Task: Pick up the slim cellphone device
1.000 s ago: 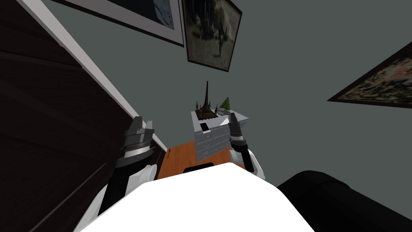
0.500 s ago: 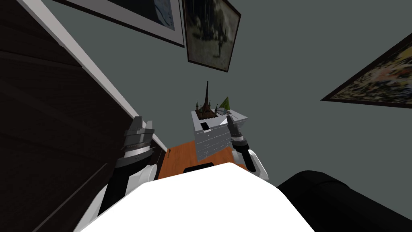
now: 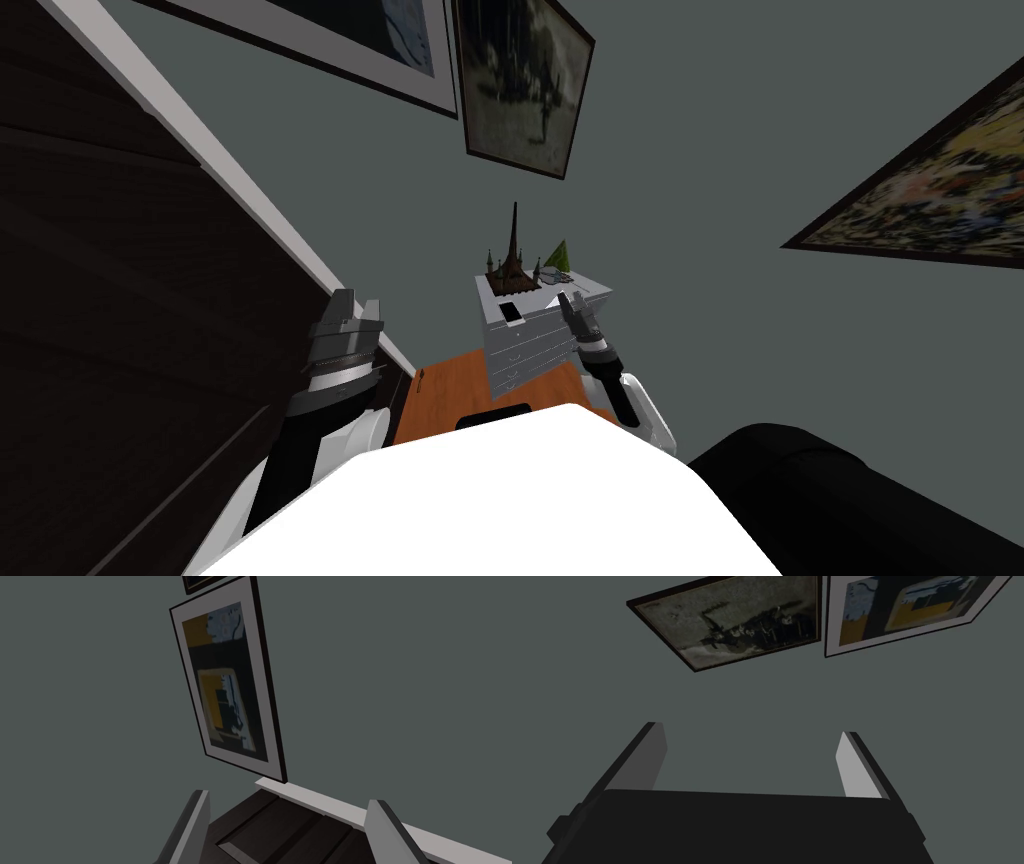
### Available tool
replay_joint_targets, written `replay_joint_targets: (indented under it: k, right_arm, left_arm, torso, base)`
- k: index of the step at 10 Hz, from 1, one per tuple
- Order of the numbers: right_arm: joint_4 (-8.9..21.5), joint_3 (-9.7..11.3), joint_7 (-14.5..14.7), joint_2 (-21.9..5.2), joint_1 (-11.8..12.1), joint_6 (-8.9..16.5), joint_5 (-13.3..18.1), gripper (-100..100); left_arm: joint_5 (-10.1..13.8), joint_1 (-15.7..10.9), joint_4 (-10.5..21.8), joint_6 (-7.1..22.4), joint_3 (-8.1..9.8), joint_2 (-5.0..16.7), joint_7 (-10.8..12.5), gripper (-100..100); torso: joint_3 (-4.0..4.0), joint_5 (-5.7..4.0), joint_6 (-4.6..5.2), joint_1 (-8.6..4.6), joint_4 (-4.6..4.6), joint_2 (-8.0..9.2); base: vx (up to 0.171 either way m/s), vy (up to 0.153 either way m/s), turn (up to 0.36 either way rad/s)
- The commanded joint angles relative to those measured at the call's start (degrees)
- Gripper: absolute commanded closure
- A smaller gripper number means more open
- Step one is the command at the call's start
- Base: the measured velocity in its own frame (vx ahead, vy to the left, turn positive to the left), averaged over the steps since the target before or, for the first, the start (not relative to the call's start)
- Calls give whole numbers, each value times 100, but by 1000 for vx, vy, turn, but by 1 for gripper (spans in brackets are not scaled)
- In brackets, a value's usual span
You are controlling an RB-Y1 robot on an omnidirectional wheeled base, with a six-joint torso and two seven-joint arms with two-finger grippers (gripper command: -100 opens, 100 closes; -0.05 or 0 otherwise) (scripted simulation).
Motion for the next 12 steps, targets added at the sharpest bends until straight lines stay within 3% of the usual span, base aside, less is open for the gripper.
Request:
replay_joint_targets:
  k: [1,4,5,7,10,11,12]
  right_arm:
    - [44,-114,286,-49,22,40,213,-100]
    - [144,-294,739,-105,74,67,591,-100]
    - [144,-294,780,-105,74,67,591,-100]
    - [249,-455,1163,-168,120,103,980,-100]
    - [303,-524,1508,-207,139,126,1179,-100]
    - [358,-585,1732,-251,155,151,1378,-100]
    - [358,-585,1747,-251,155,151,1378,-100]
  left_arm:
    - [0,0,0,0,0,0,0,0]
    - [0,0,0,0,0,0,0,0]
    - [0,0,0,0,0,0,0,0]
    - [0,0,0,0,0,0,0,0]
    - [0,0,0,0,0,0,0,0]
    - [0,0,0,0,0,0,0,0]
    - [0,0,0,0,0,0,0,0]
  torso:
    - [0,0,0,0,0,0]
    - [0,1,0,4,0,0]
    - [0,0,1,4,0,-1]
    - [-1,0,0,1,-1,-2]
    - [-3,1,0,6,-1,-5]
    - [-4,1,0,4,-2,-7]
    - [-4,1,0,3,-2,-8]
  base:
    - [-22,25,-24]
    - [-23,35,-29]
    - [-17,24,-19]
    - [-24,34,-34]
    - [-10,37,-14]
    - [-4,31,-19]
    - [-7,30,-12]
